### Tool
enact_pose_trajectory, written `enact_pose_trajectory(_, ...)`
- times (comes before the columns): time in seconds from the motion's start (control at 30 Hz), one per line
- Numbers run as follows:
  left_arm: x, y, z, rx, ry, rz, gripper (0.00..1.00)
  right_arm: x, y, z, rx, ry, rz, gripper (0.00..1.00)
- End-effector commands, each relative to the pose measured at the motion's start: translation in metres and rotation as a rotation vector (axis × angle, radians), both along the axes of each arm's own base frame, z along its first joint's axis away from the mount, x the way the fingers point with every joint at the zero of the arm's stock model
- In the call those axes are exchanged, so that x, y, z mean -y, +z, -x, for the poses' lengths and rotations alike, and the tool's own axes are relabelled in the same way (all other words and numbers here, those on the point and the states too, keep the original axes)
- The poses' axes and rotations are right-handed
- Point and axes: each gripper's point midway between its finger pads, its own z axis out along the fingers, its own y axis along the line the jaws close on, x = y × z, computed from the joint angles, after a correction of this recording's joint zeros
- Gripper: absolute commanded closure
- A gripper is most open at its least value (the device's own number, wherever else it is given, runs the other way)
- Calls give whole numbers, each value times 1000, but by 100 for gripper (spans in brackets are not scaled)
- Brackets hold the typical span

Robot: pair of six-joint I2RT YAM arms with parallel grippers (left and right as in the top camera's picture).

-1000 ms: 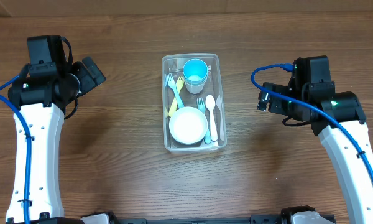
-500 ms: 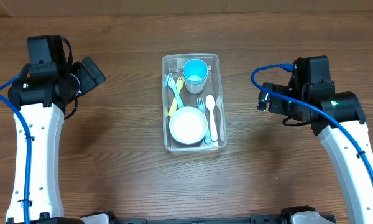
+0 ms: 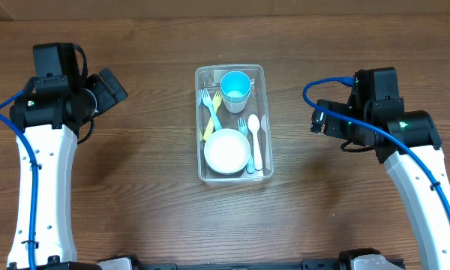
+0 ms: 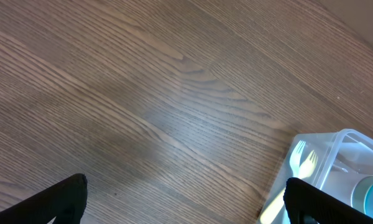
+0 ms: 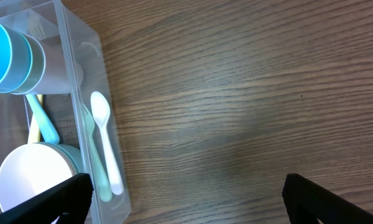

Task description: Pack container

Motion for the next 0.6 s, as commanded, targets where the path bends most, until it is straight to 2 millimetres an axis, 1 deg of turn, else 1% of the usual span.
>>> enact_pose_trajectory(0.0, -1, 6, -1, 14, -18, -10, 0, 3, 6, -3, 19, -12, 2, 0)
enact_pose_trajectory(0.03, -1, 6, -1, 14, -18, -10, 0, 3, 9, -2, 30, -12, 0, 0)
enact_pose_trajectory(0.07, -1, 6, -1, 14, -18, -10, 0, 3, 17, -2, 61, -12, -4, 0)
enact_pose_trajectory(0.1, -1, 6, -1, 14, -18, -10, 0, 2, 31, -3, 120, -12, -11, 0)
enact_pose_trajectory(0.13, -1, 6, -1, 14, -18, -10, 0, -1, 54, -4, 218, 1, -29, 0)
enact_pose_trajectory(0.17, -1, 6, -1, 14, -18, -10, 0, -5, 84, -3, 343, 19, -47, 0)
enact_pose_trajectory(0.2, -1, 6, -1, 14, -18, -10, 0, -10, 125, 4, 532, 71, -52, 0)
enact_pose_trajectory(0.23, -1, 6, -1, 14, -18, -10, 0, -13, 155, 17, 694, 118, -39, 0)
enact_pose_trajectory(0.27, -1, 6, -1, 14, -18, -10, 0, -14, 175, 31, 814, 150, -19, 0)
enact_pose_trajectory(0.3, -1, 6, -1, 14, -18, -10, 0, -9, 197, 58, 996, 178, 20, 0)
enact_pose_trajectory(0.33, -1, 6, -1, 14, -18, -10, 0, -5, 204, 79, 1109, 186, 50, 0)
enact_pose_trajectory(0.37, -1, 6, -1, 14, -18, -10, 0, -1, 205, 93, 1180, 182, 75, 0)
enact_pose_trajectory(0.4, -1, 6, -1, 14, -18, -10, 0, 7, 201, 108, 1255, 148, 92, 0)
enact_pose_trajectory(0.43, -1, 6, -1, 14, -18, -10, 0, 13, 193, 118, 1303, 115, 102, 0)
enact_pose_trajectory(0.5, -1, 6, -1, 14, -18, -10, 0, 18, 167, 126, 1365, 87, 106, 0)
enact_pose_trajectory(0.53, -1, 6, -1, 14, -18, -10, 0, 17, 149, 123, 1380, 88, 99, 0)
enact_pose_trajectory(0.57, -1, 6, -1, 14, -18, -10, 0, 13, 137, 120, 1386, 106, 92, 0)
